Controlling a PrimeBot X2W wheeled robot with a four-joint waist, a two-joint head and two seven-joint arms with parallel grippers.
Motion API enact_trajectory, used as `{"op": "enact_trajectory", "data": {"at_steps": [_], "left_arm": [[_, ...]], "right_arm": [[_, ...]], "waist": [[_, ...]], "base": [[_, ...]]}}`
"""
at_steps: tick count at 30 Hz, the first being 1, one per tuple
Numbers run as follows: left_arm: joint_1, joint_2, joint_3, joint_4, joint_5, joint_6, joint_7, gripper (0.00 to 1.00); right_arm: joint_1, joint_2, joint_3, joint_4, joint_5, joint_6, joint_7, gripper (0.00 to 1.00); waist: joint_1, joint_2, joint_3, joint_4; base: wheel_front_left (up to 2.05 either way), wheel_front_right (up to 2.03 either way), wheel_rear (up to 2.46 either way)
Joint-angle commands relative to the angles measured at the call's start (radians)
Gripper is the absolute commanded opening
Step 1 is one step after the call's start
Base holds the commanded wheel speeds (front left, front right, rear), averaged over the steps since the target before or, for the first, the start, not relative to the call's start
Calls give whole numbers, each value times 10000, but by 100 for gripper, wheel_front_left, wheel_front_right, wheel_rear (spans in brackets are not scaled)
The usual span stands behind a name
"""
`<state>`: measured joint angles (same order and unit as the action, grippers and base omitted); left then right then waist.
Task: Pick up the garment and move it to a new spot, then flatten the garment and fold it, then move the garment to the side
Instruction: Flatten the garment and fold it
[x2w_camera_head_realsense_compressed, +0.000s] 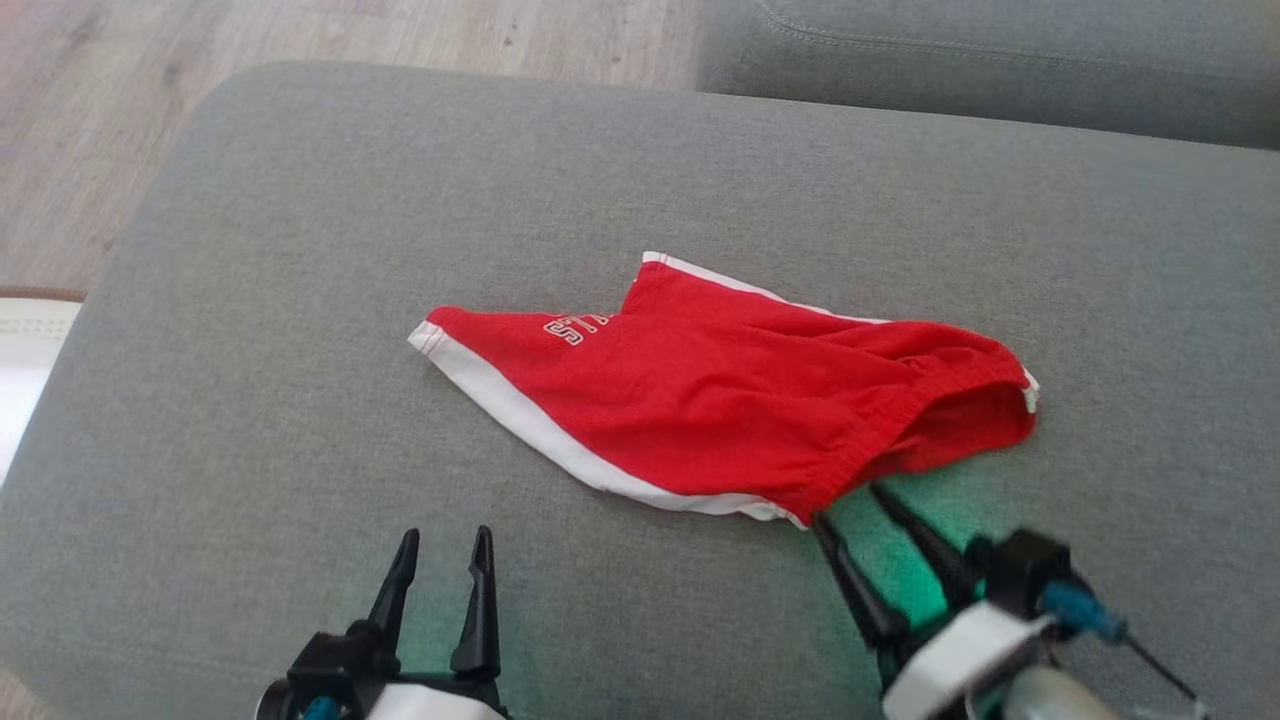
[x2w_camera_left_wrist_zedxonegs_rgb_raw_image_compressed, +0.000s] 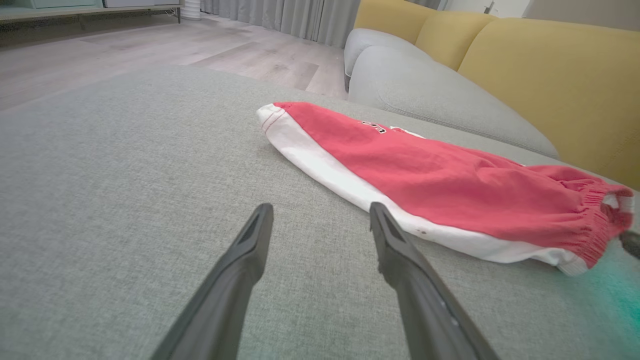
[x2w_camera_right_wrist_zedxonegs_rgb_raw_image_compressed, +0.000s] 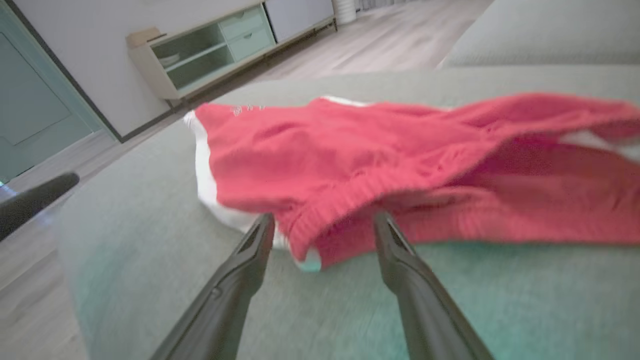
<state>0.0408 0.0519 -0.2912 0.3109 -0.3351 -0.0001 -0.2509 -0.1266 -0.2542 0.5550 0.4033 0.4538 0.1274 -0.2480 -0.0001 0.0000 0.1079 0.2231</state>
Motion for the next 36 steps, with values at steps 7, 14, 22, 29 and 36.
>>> {"op": "enact_trajectory", "data": {"at_steps": [7,14,22,29,36], "left_arm": [[-245,-16,249,-291,-63,26,-109,100],[-291,-16,244,-265,-28,5,-109,100],[-195,-16,342,-279,3,18,-109,100],[-59,-16,441,-314,44,-20,-109,100],[31,-16,492,-337,-14,-89,-109,100]], "right_arm": [[-116,-452,918,-318,846,33,-136,100],[-499,-79,790,131,1177,33,-137,100],[-658,157,614,256,1492,33,-137,0],[-226,60,-156,-534,1882,33,-137,0],[827,-639,-876,-1642,2342,33,-137,0]], "waist": [[1,0,37,181],[1,0,76,414],[1,0,61,362],[1,0,-187,-158],[1,0,-395,-944]], "base": [[0,0,0],[0,0,0],[0,0,0],[0,0,0],[0,0,0]]}}
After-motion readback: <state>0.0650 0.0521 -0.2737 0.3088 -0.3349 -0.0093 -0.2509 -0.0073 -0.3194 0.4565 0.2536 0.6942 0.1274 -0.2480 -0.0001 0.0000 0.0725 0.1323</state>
